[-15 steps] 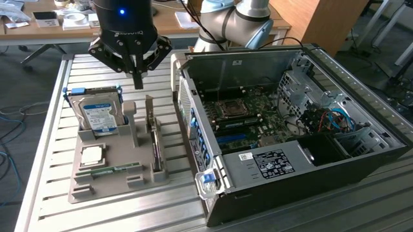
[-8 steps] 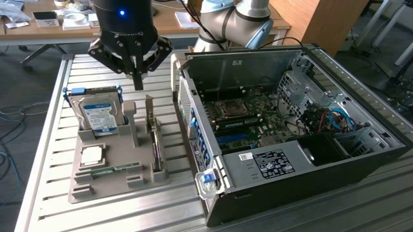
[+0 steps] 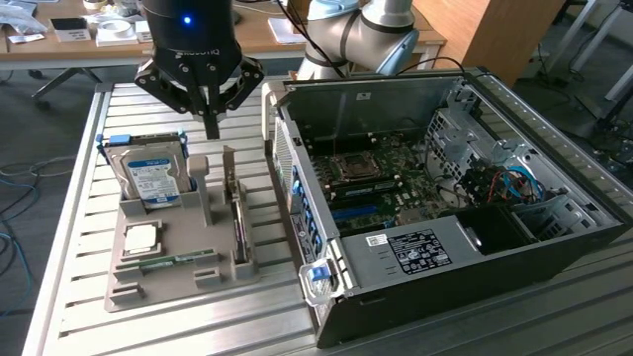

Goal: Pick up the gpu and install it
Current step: 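Reach for the gpu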

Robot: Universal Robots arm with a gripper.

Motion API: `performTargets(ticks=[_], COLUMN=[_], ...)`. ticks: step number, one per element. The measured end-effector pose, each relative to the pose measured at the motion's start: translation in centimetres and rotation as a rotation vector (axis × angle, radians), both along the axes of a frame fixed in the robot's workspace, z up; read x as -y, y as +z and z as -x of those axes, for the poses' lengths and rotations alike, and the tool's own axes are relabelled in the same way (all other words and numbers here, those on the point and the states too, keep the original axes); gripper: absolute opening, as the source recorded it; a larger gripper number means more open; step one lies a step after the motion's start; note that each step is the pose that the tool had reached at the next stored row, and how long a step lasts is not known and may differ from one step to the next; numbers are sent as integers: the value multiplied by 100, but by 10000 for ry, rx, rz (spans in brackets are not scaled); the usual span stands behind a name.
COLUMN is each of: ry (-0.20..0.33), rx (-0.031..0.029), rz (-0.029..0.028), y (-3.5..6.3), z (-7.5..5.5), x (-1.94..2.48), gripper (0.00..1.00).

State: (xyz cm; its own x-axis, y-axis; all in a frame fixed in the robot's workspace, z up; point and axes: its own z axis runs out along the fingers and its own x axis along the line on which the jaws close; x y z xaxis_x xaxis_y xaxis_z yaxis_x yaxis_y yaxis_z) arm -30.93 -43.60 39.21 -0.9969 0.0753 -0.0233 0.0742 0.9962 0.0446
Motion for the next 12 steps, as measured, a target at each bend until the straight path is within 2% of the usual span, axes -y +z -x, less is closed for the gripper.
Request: performTargets(ticks=[3, 12], ry=[0, 0], rx=[1, 0], rz=[0, 0], y=[0, -1], z=[0, 0], x=[20, 143], gripper=[11, 11])
